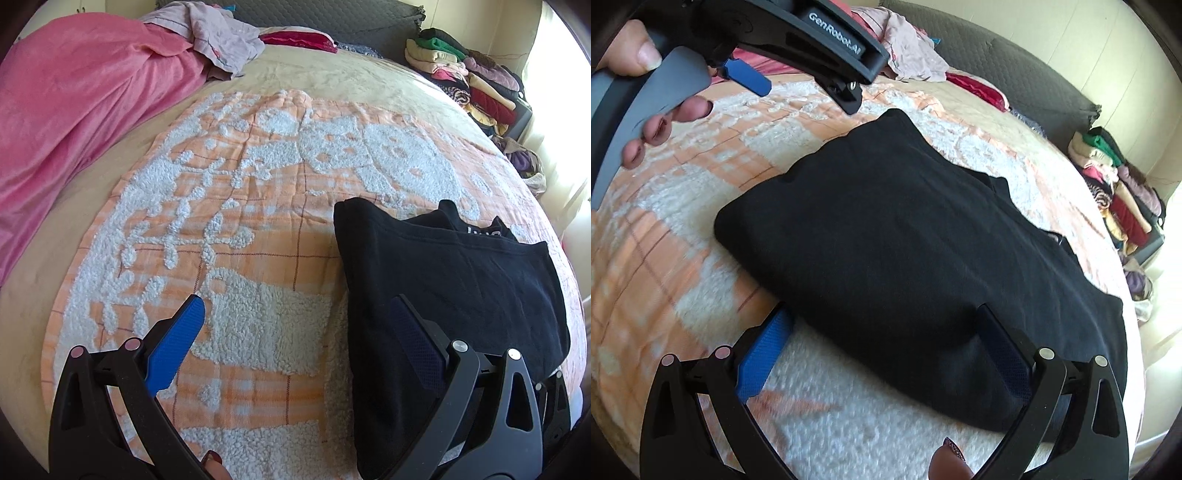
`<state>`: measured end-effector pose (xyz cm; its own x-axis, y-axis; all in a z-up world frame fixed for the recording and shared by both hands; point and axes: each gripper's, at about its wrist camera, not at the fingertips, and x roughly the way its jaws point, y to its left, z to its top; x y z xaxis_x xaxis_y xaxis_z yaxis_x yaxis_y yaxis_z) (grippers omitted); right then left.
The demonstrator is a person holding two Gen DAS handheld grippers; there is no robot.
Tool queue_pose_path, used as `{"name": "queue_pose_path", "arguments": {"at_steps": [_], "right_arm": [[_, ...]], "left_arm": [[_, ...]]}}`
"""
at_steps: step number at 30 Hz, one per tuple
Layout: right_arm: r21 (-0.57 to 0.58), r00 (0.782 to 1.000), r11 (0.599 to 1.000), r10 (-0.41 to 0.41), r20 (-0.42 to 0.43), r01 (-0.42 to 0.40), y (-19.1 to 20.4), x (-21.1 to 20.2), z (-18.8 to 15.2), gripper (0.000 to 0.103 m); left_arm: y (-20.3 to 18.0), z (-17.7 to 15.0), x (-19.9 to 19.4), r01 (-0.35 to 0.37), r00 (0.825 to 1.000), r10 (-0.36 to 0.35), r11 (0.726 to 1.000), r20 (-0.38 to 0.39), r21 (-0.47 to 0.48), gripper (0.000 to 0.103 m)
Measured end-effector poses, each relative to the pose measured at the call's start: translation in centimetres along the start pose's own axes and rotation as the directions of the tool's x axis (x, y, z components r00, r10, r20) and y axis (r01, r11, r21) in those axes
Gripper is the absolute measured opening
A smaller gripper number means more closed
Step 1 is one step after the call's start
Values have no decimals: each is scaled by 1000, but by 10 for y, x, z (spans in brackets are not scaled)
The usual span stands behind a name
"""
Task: Fold small clothes
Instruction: 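Grasp the side edge of the sweatshirt bundle with the right gripper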
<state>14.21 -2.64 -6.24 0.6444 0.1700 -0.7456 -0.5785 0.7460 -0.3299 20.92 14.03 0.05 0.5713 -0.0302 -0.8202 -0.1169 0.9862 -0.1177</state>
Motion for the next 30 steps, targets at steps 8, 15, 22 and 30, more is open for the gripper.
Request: {"name": "queue_pose_path", "arguments": {"at_steps": [8,15,22,30], "right_arm": [[-65,994,993,-89,69,94,9,15,16,98],[-76,985,994,-70,157,82,10,1,9,63],[-25,976,999,-35,216,41,0,-16,6,22],[109,954,994,-17,299,-16,-31,-45,-2,17]], "left_arm": [[-2,9,17,5,1000,-5,1000,-29,-7,93],[-10,19,37,101,990,-105,994,-92,-47,93],[-24,19,54,153,975,-161,986,-155,-61,93],[-43,25,53,249,950,-264,963,-168,-102,93]]}}
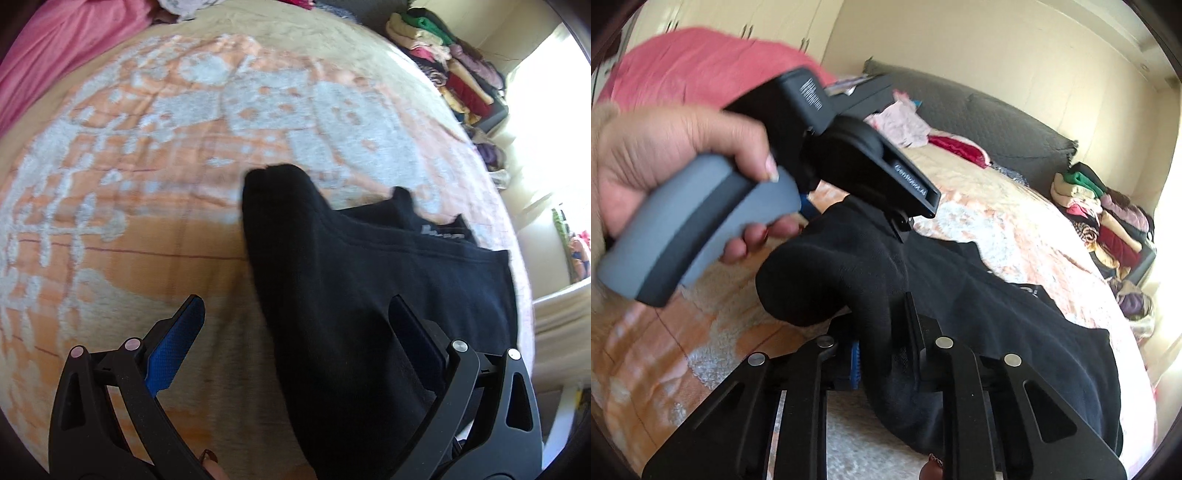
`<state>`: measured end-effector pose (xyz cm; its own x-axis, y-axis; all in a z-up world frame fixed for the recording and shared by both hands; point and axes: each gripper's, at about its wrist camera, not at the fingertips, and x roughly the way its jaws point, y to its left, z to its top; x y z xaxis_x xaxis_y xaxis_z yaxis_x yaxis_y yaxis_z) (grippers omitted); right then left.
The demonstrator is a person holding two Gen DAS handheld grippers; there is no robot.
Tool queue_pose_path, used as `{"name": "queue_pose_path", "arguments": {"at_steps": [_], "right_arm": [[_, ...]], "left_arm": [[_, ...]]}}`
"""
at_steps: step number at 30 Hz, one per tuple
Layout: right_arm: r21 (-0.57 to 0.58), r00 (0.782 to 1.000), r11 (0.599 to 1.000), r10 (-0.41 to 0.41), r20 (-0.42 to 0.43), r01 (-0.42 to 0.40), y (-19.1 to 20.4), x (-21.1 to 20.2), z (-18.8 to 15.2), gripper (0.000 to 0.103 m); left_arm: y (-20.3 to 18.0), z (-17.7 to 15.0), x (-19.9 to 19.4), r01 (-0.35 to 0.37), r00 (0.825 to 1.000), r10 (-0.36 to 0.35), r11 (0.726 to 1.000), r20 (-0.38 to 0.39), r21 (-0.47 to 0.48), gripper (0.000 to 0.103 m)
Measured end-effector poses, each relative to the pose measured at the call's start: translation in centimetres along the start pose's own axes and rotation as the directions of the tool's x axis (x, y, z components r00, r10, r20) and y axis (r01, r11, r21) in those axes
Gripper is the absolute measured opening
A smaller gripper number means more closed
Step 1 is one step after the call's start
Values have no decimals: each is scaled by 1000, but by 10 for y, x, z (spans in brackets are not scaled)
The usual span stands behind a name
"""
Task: Fold small clothes
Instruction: 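Grasp the side edge of the sweatshirt bundle with the right gripper, then lift the grasped side with the right gripper and fold it over the bundle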
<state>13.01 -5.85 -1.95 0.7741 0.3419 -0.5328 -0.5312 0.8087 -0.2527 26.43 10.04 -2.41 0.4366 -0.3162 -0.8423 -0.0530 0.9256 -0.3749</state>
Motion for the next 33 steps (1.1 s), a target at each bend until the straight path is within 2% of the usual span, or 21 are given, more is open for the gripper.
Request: {"name": "queue_pose_path", "arguments": {"at_steps": [2,4,6,8,9,12,20,27,33], "right_arm": [[38,1000,999,-2,19,1,-11,-10,0,16],[65,999,998,-13,34,11,-21,-18,-1,14],[93,998,995,-30,49,25,-32,-28,-3,12],[126,997,991,-42,60,35,-41,-37,-6,10],[142,997,989,-49,66,40,-46,-42,-9,9],[191,995,980,-66,80,50,-61,-54,-15,8],[303,990,951,-101,98,67,-97,-84,-32,7],[390,990,918,-116,82,75,-127,-94,-52,7],[494,994,868,-88,60,47,-149,-99,-71,7]], "left_arm": [[-11,1,-4,47,999,-47,999,12,-4,93],[-26,1,-9,93,995,-93,996,25,2,87],[-43,1,-13,115,993,-116,993,30,30,61],[-66,0,-16,120,992,-123,990,29,79,46],[-81,-1,-19,109,993,-114,987,37,115,40],[-108,-2,-22,92,994,-101,981,46,169,29],[-180,-4,-21,48,996,-67,963,62,267,28],[-225,-13,-6,40,997,-58,949,46,314,28],[-252,-20,14,30,999,-40,940,23,340,28]]}}
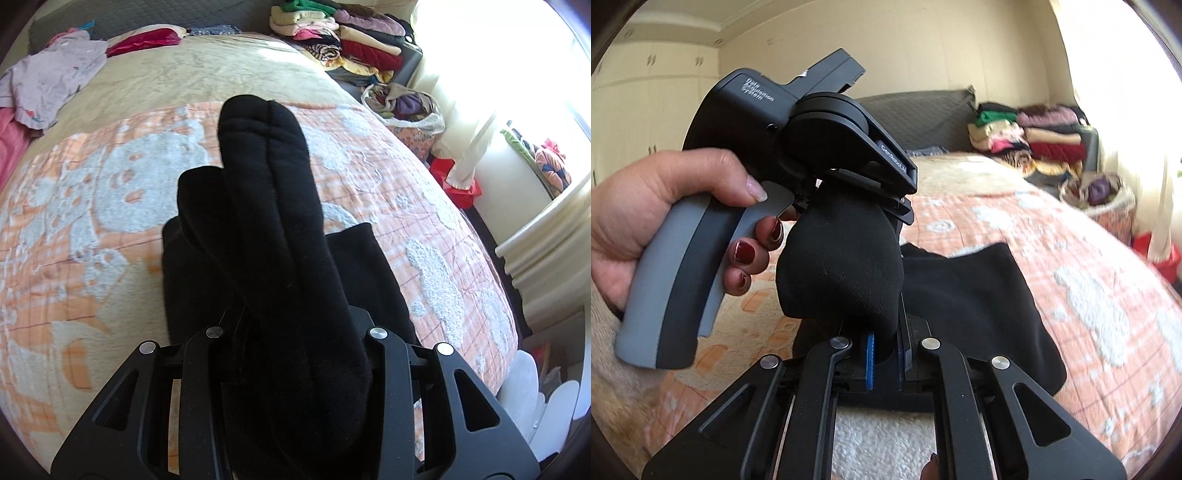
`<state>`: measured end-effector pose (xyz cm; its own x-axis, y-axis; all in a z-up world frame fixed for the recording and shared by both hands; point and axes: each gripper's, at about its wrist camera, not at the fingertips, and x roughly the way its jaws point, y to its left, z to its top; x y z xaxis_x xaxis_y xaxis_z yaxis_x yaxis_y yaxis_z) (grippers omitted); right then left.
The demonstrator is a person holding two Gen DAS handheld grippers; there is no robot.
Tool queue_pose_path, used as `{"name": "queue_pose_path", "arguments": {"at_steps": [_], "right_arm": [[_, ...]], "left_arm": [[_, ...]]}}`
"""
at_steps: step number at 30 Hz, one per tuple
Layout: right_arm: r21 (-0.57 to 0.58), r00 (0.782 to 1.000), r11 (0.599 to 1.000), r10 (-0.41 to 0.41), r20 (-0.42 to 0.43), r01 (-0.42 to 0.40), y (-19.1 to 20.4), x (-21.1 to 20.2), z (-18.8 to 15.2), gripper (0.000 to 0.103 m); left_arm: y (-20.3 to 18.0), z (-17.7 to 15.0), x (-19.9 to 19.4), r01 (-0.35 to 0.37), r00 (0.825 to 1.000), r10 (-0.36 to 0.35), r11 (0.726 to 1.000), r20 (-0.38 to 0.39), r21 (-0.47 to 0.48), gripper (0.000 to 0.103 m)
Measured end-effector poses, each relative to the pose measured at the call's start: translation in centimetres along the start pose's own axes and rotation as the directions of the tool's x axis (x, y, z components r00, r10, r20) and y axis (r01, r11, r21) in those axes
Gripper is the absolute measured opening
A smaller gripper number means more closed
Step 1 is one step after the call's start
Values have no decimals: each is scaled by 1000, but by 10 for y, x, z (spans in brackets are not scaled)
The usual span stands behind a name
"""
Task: Fold small clothes
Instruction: 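Lift the grasped side with the right gripper and fold it over the bundle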
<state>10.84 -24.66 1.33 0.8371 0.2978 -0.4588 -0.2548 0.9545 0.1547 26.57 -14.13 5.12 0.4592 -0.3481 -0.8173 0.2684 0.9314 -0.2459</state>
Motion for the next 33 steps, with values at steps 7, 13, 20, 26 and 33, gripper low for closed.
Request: {"name": "queue_pose_path", "arguments": {"at_steps": [7,13,20,26,33], "right_arm": [[55,1000,998,-1,-25,2,-18,0,-5,7],[104,999,995,2,-54,3,-31,1,-15,7],[217,993,976,20,-114,5,-54,11,-27,12],[378,984,926,58,-167,10,-89,16,-43,27],[478,973,871,197,-123,-116,-107,7,-29,64]], "left_arm": [[-20,-2,16,-6,1000,6,1000,-21,15,29],[-34,-2,31,-16,999,17,999,-46,35,35],[-45,-3,50,22,996,-20,999,-83,28,59],[-38,-5,25,124,992,-124,992,6,3,70],[4,-23,10,-13,998,14,1000,61,-13,70]]}}
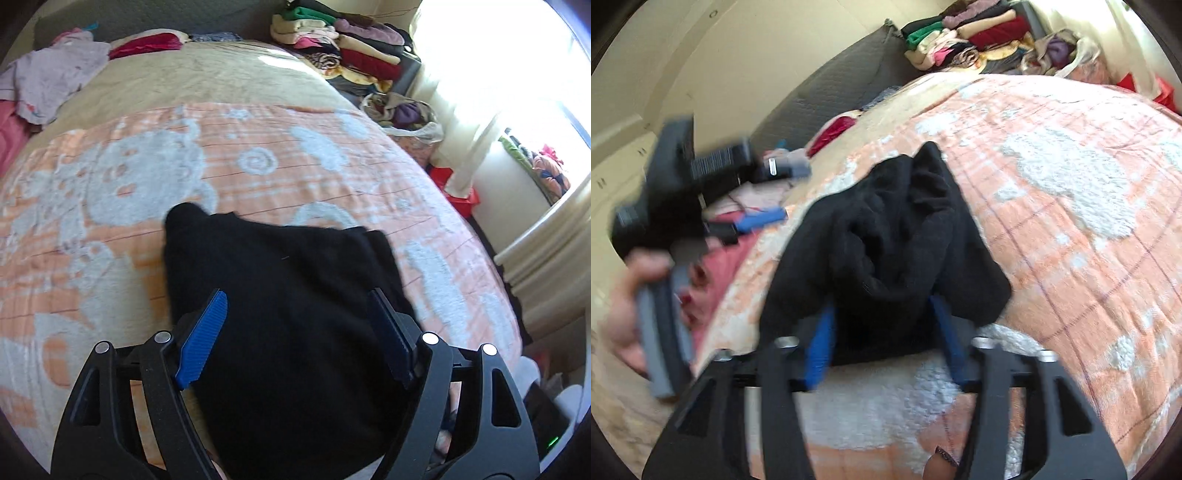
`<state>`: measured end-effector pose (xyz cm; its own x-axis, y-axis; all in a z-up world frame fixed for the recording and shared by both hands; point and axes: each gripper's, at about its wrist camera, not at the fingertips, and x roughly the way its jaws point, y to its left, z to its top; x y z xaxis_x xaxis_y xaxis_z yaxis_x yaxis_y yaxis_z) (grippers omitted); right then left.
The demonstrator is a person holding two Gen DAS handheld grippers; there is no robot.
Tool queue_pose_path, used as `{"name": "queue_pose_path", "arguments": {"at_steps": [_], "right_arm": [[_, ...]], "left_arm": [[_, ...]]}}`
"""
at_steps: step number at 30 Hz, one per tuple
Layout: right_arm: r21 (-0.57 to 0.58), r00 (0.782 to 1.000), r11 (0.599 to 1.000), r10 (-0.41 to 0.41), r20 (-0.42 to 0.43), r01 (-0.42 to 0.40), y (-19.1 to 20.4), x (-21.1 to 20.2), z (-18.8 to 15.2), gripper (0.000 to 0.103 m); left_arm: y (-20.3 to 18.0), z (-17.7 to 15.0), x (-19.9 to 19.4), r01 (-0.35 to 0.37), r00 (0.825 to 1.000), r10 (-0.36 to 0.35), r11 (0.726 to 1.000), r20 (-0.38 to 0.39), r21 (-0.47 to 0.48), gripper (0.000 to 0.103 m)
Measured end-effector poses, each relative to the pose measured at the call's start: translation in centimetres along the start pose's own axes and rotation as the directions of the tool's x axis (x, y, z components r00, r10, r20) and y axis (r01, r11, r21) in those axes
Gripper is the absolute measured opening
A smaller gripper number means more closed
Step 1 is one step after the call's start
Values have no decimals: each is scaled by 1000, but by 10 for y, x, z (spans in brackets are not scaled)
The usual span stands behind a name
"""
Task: Fold small clothes
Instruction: 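Lift the grasped side with the right gripper and fold it over the bundle, then open the right gripper and withdraw from the folded bundle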
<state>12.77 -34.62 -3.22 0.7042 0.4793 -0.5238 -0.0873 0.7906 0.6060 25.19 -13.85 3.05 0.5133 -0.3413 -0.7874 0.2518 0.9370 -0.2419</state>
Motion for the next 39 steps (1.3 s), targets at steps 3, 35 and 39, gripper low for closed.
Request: {"name": "queue_pose_path", "arguments": {"at_steps": [3,35,39], "right_arm": [[31,997,997,76,-21,-75,-1,4,17,74],[-197,972,972,-159,-171,125,-20,59,63,51],[-150,977,979,-156,-143,135,-25,44,58,56]], "left_arm": [[14,-14,-3,-19,1000,19,1000,1,-8,70],[16,-65,0,19,999,-18,999,-44,31,72],[16,-68,-6,16,999,-15,999,-35,34,73]]}}
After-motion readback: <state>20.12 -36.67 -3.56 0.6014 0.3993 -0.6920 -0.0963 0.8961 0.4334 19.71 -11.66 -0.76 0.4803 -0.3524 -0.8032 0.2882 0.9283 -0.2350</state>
